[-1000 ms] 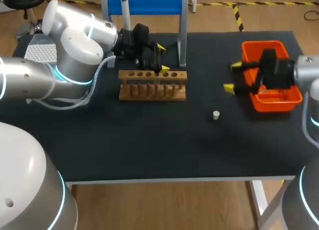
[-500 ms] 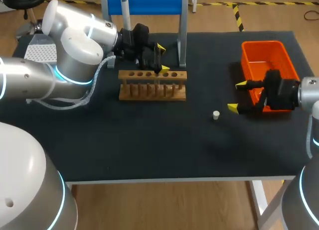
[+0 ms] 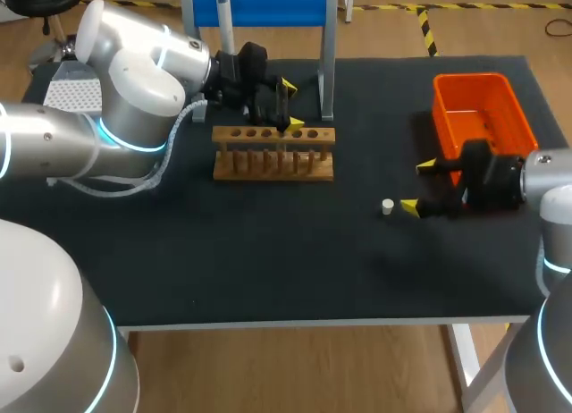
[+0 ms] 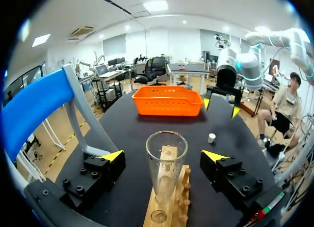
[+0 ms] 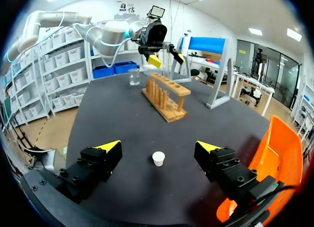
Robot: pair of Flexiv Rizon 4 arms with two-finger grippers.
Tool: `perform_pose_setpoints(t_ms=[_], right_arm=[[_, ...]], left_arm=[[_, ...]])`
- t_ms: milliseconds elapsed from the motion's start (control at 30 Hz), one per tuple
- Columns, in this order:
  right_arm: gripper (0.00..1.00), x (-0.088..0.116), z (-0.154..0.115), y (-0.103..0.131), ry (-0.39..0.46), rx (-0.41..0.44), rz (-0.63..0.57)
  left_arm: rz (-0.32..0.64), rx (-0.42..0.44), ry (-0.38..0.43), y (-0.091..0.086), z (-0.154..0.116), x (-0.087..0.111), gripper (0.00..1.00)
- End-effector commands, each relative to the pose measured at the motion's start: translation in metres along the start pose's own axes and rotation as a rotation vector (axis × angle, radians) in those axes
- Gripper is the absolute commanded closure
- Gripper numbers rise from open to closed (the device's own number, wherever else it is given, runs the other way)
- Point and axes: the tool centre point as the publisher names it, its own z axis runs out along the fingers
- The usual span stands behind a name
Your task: Invert the test tube, pick up the pipette, mount the tip to pipette, aspirate from beaker and dispense into the tube, eject the tip, return the pipette, and cap with the stopper.
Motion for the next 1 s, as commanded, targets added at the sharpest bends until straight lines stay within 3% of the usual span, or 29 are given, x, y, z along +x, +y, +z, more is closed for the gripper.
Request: perform_pose_setpoints(t_ms=[33, 400, 1000], right_arm=[[0.00, 0.005, 0.009, -0.005, -0.009, -0.006, -0.003], [0.00, 0.014, 0.032, -0.020, -0.008, -0.010, -0.072], [0.00, 0.000, 0.048, -0.030, -0.022, -0.006, 0.010]], left_arm=[[0.000, -0.001, 0.001, 0.000, 0.000, 0.000, 0.00], [0.000, -0.001, 0.001, 0.000, 0.000, 0.000, 0.00], [0.000, -0.001, 0.001, 0.000, 0.000, 0.000, 0.00]])
